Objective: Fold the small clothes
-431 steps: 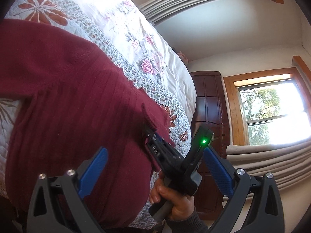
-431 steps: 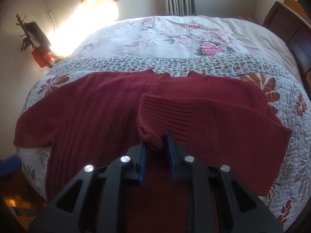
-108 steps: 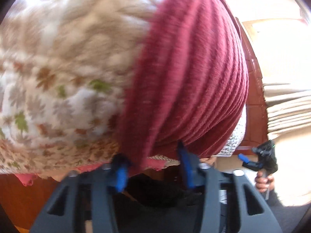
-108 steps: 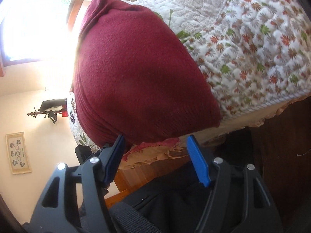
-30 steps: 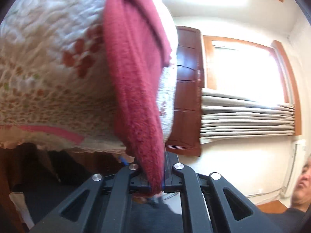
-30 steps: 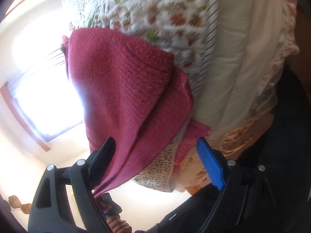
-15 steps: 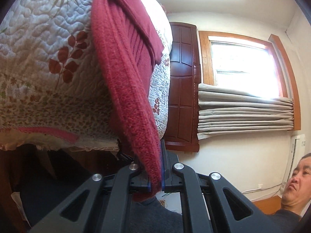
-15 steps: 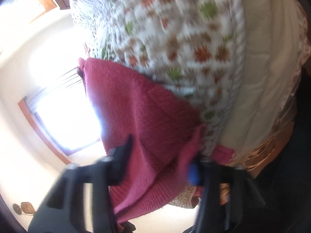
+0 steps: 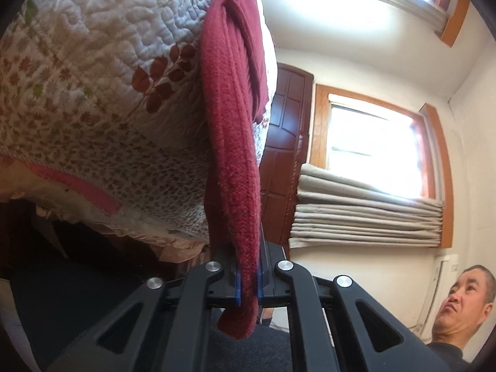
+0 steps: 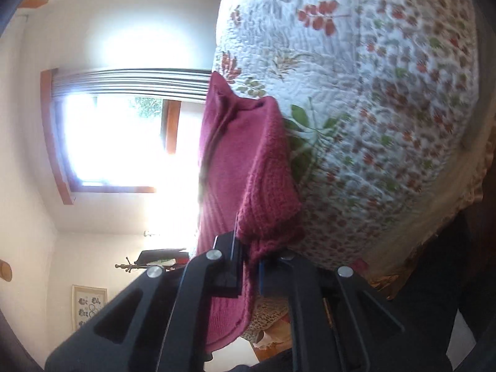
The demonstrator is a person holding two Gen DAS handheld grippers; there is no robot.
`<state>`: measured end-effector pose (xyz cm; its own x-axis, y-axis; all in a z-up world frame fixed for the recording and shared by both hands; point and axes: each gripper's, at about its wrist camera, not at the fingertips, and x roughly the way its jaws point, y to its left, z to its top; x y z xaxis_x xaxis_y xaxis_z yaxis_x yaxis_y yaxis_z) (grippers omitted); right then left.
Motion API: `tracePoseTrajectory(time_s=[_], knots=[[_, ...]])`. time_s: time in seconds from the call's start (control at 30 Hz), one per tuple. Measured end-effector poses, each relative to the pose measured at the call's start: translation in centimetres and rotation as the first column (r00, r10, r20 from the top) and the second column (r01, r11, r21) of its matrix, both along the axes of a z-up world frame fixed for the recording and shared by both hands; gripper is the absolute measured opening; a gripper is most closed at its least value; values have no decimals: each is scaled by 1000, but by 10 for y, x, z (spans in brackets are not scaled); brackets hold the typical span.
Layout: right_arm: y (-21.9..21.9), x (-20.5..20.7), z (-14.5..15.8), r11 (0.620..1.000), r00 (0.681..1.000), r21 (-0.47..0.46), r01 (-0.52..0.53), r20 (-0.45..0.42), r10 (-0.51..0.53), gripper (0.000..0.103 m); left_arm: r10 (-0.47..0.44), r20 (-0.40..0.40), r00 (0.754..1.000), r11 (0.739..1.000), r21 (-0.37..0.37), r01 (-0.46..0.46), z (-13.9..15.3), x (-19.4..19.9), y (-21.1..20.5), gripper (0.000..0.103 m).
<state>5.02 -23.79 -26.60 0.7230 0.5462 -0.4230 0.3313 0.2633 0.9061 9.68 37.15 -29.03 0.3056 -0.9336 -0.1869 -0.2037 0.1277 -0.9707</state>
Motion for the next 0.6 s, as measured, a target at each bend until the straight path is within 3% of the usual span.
tracePoseTrajectory(time_s=[0.37, 0.6], knots=[[-8, 80, 80, 992, 988, -63, -111, 96, 117, 6, 169, 71, 983, 977, -143, -158, 18, 31, 1, 6], [-6, 159, 93, 969, 970, -113, -219, 85, 229, 6, 312, 50, 949, 934, -197, -297, 14, 82, 6, 6]])
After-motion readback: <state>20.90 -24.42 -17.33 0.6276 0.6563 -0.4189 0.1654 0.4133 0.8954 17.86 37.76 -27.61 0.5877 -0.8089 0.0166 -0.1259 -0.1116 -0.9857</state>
